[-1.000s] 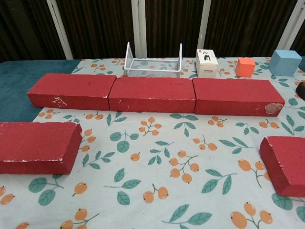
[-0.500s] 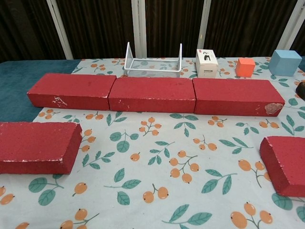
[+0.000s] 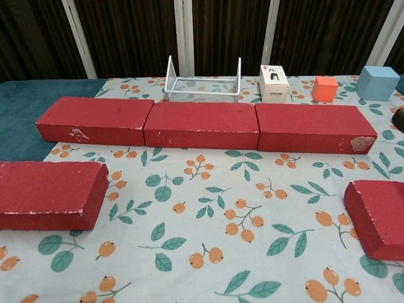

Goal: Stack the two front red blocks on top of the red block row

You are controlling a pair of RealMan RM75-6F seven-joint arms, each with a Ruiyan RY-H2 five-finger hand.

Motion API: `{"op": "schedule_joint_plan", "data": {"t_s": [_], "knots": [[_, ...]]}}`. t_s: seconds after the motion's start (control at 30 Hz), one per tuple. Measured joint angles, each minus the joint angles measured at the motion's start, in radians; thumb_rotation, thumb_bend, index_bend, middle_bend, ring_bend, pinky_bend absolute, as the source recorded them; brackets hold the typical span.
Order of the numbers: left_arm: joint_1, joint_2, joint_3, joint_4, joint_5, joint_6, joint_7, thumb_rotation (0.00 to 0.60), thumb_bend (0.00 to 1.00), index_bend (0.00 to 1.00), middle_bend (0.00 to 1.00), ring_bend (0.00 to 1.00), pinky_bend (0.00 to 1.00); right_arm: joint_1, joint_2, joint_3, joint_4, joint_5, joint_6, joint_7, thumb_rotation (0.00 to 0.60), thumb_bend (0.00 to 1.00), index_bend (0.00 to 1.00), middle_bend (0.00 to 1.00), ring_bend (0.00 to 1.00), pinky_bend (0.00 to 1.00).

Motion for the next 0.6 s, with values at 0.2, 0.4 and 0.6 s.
{"op": "schedule_joint_plan", "data": {"t_s": [0.2,0.4,0.6], "knots": [[-0.002,-0.005,-0.001,-0.002,-0.003,-0.007,0.019,0.6,0.0,0.1,0.0,0.0,0.06,0.026,-0.015,0.018,0.003,0.086,-0.029,-0.044,0.6,0.05,0.0,0.0,0.0,0.0],[-0.002,-0.009,-0.003,-0.006,-0.006,-0.008,0.035,0.6,0.0,0.1,0.0,0.0,0.06,0.057,-0.035,0.031,0.017,0.165,-0.059,-0.085,0.6,0.05,0.0,0.0,0.0,0.0],[-0.003,-0.012,-0.006,-0.007,-0.014,-0.012,0.044,0.6,0.0,0.1,0.0,0.0,0.06,0.084,-0.055,0.041,0.034,0.223,-0.072,-0.115,0.6,0.05,0.0,0.0,0.0,0.0]]}}
